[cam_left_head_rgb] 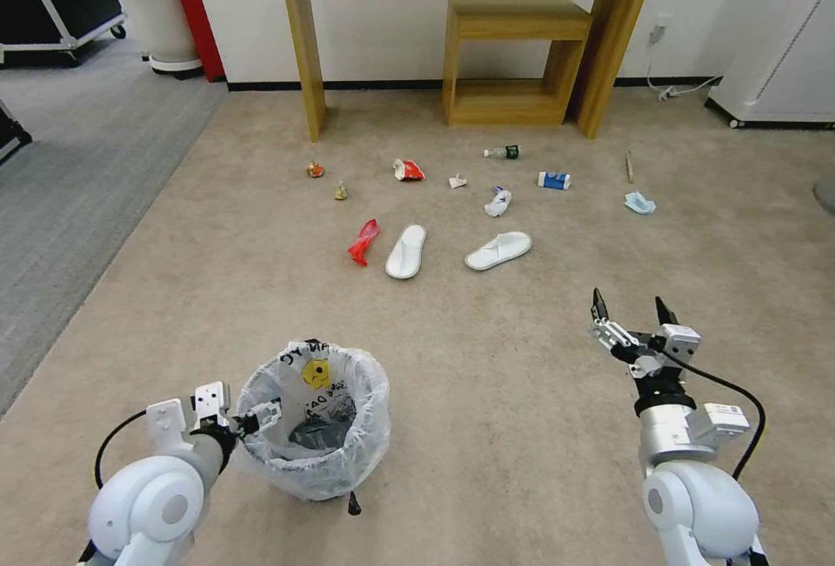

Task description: Pick up the trash bin and place the garbage on the floor into it.

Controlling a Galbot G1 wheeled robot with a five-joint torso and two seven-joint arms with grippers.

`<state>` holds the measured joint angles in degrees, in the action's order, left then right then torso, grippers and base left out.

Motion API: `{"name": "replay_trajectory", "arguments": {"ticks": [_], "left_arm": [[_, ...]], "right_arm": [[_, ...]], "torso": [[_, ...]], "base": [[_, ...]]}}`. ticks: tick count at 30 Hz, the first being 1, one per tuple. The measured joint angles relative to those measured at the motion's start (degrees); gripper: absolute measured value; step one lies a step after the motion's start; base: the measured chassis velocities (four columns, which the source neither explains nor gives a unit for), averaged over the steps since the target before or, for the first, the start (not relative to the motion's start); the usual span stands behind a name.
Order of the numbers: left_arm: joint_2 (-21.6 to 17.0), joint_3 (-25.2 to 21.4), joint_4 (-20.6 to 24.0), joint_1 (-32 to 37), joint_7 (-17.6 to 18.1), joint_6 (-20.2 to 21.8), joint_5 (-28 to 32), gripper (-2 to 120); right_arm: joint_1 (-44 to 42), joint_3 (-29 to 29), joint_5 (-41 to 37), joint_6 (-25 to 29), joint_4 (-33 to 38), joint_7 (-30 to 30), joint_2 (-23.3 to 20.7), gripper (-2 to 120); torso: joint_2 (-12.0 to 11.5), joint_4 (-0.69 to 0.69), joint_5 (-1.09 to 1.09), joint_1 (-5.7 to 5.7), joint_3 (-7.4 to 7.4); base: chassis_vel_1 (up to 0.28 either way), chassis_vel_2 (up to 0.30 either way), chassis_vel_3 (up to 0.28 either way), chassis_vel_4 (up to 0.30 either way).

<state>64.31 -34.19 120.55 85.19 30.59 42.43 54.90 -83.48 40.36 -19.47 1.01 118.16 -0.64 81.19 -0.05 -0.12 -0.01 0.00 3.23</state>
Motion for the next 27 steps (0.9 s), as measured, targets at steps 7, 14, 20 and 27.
{"name": "replay_trajectory", "arguments": {"ticks": [7,14,20,27], "left_arm": [[-0.1,0.5,-1.2,-0.5,-0.2,-0.2,0.2,99],[-0.1,0.9,-2.2,-0.6,-0.2,-0.2,0.0,97],[0.1,1.2,-2.8,-1.0,-0.3,-0.3,-0.3,82],[0.1,1.6,-3.7,-1.2,-0.9,-0.6,-0.8,45]], "right_arm": [[0.0,0.0,0.1,0.1,-0.2,0.0,0.1,100],[0.2,-0.2,0.3,0.2,-0.5,0.1,0.4,100],[0.0,-0.2,0.6,0.6,-0.7,0.1,0.4,100],[0.0,-0.3,1.1,1.4,-1.2,-0.1,0.4,100]], "torso": [[0.0,0.00,0.01,0.00,0.00],[0.0,0.00,0.01,0.00,0.00],[0.0,0.00,0.02,0.00,0.00],[0.0,0.01,0.04,0.00,-0.01]], "base": [[0.000,0.000,0.000,0.000],[0.000,0.000,0.000,0.000],[0.000,0.000,0.000,0.000],[0.000,0.000,0.000,0.000]]}}
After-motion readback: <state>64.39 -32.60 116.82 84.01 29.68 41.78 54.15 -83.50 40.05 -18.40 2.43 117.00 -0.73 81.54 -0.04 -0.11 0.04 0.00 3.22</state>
